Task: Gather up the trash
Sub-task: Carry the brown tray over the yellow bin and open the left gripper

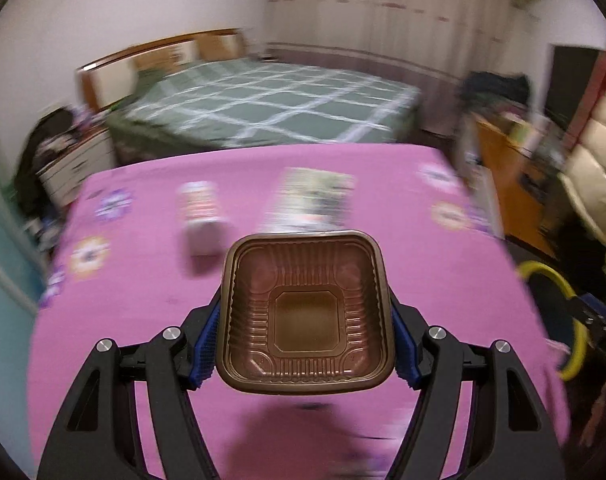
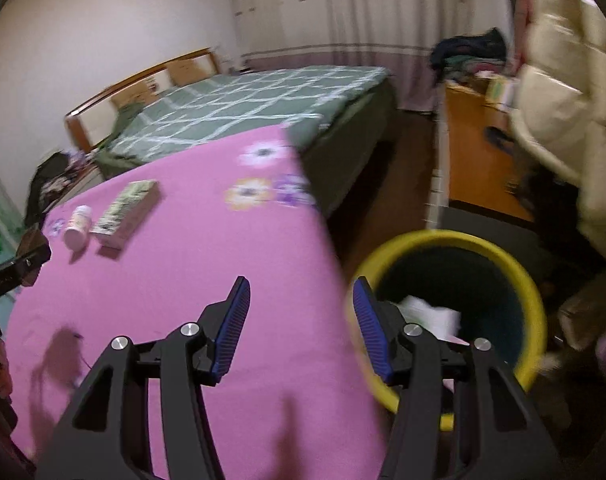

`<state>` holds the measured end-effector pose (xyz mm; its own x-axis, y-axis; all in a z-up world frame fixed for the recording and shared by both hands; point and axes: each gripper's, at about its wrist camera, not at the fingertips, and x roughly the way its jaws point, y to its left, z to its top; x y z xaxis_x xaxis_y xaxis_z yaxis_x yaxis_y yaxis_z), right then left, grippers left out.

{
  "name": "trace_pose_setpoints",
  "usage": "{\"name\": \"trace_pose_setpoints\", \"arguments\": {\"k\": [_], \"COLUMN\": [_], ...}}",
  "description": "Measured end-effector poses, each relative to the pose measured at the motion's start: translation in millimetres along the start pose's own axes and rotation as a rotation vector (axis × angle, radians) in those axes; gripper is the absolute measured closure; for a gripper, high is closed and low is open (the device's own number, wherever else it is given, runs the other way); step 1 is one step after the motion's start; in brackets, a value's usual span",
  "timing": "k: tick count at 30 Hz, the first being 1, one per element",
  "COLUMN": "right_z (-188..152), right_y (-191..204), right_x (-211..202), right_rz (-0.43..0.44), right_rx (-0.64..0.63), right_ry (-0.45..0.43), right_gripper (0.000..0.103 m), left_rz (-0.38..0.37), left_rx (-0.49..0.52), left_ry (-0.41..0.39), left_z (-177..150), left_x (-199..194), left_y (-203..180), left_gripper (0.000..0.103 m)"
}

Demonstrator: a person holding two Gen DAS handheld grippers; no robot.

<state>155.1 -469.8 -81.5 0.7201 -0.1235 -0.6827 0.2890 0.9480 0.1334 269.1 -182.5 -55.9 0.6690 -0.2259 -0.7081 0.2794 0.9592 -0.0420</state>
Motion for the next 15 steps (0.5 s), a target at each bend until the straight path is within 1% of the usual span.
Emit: {"name": "trace_pose_setpoints", "arguments": {"k": [1, 2, 3, 5, 8, 12, 15], "right_z": [-3, -11, -15, -27, -40, -53, -60], "right_y": [-9, -30, -39, -67, -97, -126, -141], "right_x": [-6, -19, -24, -38, -48, -53, -55], "right_rz": [-0.018, -0.061, -0.077, -0.126, -0.168, -0.188, -0.194], "right_rx": [0.01, 0.038, 0.049, 0.094, 0.141, 0.191, 0.215], "right_ry": [-0.003, -0.013, -0.015, -0.017, -0.013, -0.004, 0.001], "right_gripper": [0.05, 0.05, 0.05, 0.05, 0.049, 0.049, 0.049], "left_rz": [-0.034, -0.076, -0.11, -0.159, -0.216, -0.287, -0.313], "left_rx": [0.022, 0.053, 0.081, 0.134, 0.207, 0.295, 0.333], "left_ry": [0.005, 0.012, 0.018, 0.029, 0.053, 0.094, 0.113], "left_z": [0, 0, -1, -3, -7, -13, -17], "left_x": [0, 1, 2, 6, 14, 24, 36], "left_y": [-17, -40, -62, -101, -158, -232, -271], "left_gripper": [0.034, 0.034, 0.034, 0.034, 0.034, 0.034, 0.034]}}
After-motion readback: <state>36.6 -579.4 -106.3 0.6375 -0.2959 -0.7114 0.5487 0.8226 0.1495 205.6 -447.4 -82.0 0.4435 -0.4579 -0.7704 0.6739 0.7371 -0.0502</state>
